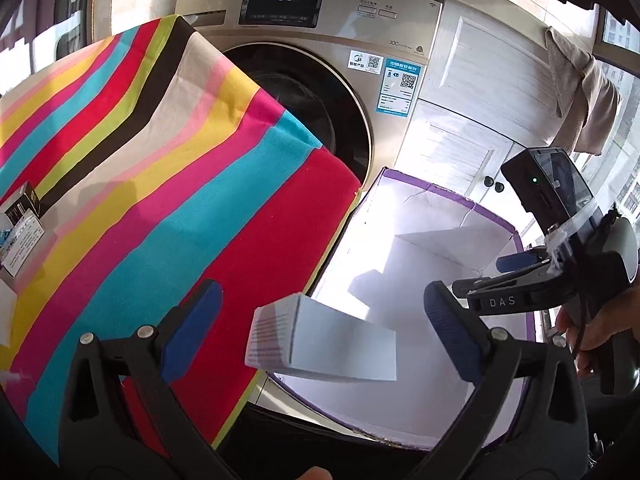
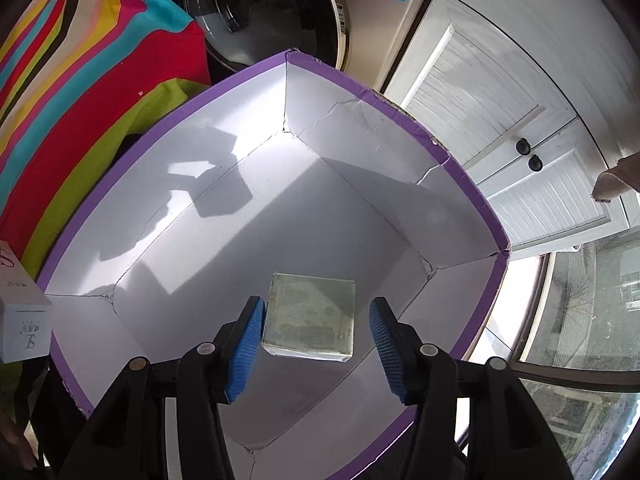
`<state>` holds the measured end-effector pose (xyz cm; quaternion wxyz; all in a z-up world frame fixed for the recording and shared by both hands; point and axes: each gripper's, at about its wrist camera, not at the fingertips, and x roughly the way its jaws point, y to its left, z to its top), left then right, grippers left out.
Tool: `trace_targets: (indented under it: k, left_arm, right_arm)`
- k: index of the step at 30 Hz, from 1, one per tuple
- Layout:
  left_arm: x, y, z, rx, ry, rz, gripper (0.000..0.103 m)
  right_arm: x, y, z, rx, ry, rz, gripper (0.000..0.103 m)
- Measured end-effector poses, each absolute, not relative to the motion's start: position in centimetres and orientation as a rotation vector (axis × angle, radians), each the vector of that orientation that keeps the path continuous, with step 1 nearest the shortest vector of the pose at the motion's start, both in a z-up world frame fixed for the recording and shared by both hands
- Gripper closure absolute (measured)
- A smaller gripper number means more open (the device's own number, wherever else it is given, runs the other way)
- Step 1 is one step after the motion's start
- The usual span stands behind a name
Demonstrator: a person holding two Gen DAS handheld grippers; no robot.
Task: Organize objects
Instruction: 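Open the right tool over the bin while the left tool releases its box into it, then move both tools back over the table of boxes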
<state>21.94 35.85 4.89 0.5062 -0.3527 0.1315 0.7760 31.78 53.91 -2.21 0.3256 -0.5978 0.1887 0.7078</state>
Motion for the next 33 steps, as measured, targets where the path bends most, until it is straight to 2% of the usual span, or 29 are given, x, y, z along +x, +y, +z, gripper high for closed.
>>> trace_targets:
  k: [1,3,6,13,20,33]
  left_arm:
    - [22.2,36.1,5.0,-0.845,0.314,1.844,0.001]
    - [22.5,36.3,5.4,-0.833,0.289,1.803,0.001]
    - [23.1,36.3,6.0,-0.806,0.277,1.784,0.001]
    - [22.5,34.2,8.1,-0.71,0.215,1.877,0.001]
    - [21.6,30.8,10.1,-0.584,0.265,2.087,0.001]
    - [17.1,22.5,9.3,-0.756,0.129,2.451,0.002]
  right_arm:
    - [32.0,54.2,-2.1,-1.546,0.513,1.855,0.024]
    - [32.7,54.8,-1.8,-1.49,0.549,1.845,0.02]
    - [33.3,55.1,-1.6,-1.463,0.567,1.839,0.019]
    - [32.8,54.5,1.3,-1.319,0.475,1.921,0.019]
    - [30.1,52.1,3.8,-1.187,0.382,2.064,0.019]
    - [23.0,43.9,6.6,-1.048,0.209,2.425,0.019]
